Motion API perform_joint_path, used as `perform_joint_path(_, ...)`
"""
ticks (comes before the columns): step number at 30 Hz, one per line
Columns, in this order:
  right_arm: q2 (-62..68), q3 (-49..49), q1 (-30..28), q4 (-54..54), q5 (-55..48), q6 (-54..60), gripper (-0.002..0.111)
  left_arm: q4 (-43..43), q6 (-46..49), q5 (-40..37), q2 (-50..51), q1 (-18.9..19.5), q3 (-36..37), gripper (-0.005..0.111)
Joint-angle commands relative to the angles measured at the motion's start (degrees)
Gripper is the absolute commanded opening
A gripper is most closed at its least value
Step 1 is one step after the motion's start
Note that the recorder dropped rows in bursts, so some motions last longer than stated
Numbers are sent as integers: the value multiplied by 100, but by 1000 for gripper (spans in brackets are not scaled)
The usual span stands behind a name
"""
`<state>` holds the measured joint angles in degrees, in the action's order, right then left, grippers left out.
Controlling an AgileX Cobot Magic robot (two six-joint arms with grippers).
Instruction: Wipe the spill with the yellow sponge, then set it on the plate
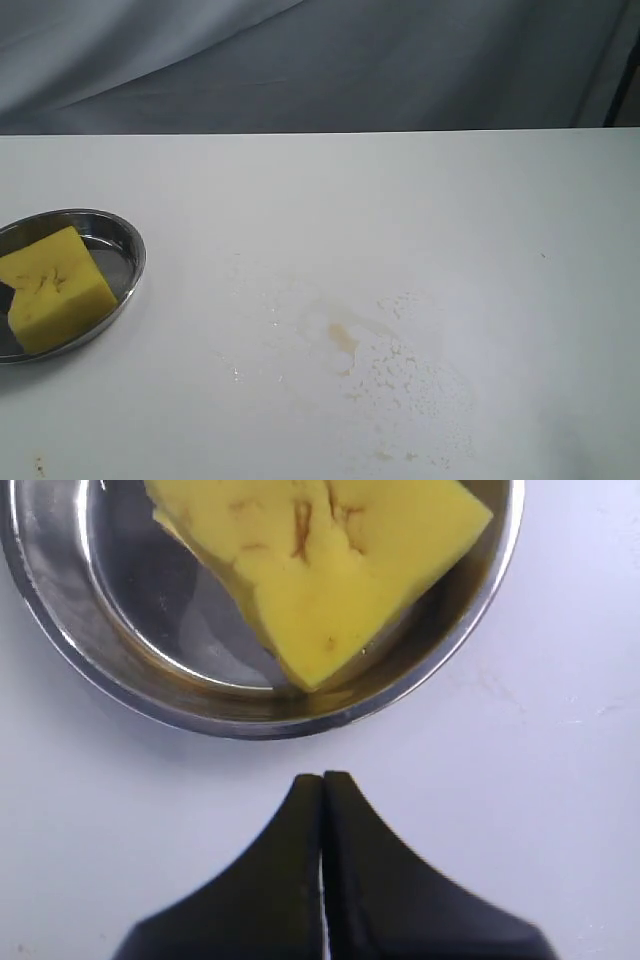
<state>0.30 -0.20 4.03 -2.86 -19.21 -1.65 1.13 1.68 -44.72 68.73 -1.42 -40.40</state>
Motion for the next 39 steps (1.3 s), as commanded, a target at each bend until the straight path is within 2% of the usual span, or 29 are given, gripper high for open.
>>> perform_joint_path(1, -30, 20, -2, 28, 13, -27, 0, 373, 34, 143, -1174, 20, 236, 0)
perform_joint_path(6, -30, 20, -2, 28, 13, -39, 0, 788, 25, 268, -2478, 20, 237, 0)
perform_joint_path(13, -30, 20, -2, 28, 13, -39, 0, 777, 36, 1032, -4172, 20, 237, 0)
perform_joint_path(16, -30, 20, -2, 28, 13, -39, 0, 658, 36, 1066, -4760, 20, 237, 0)
perform_joint_path(22, -30, 20, -2, 28, 13, -26, 0, 658, 186, 1036, -5382, 20, 237, 0)
perform_joint_path(31, -30, 20, -2, 28, 13, -35, 0, 658, 186, 1082, -6873, 20, 237, 0)
perform_joint_path(34, -30, 20, -2, 28, 13, -35, 0, 550, 186, 1033, -6873, 20, 267, 0)
perform_joint_path(39, -30, 20, -2, 28, 13, -35, 0, 375, 186, 2090, -6873, 20, 1049, 0)
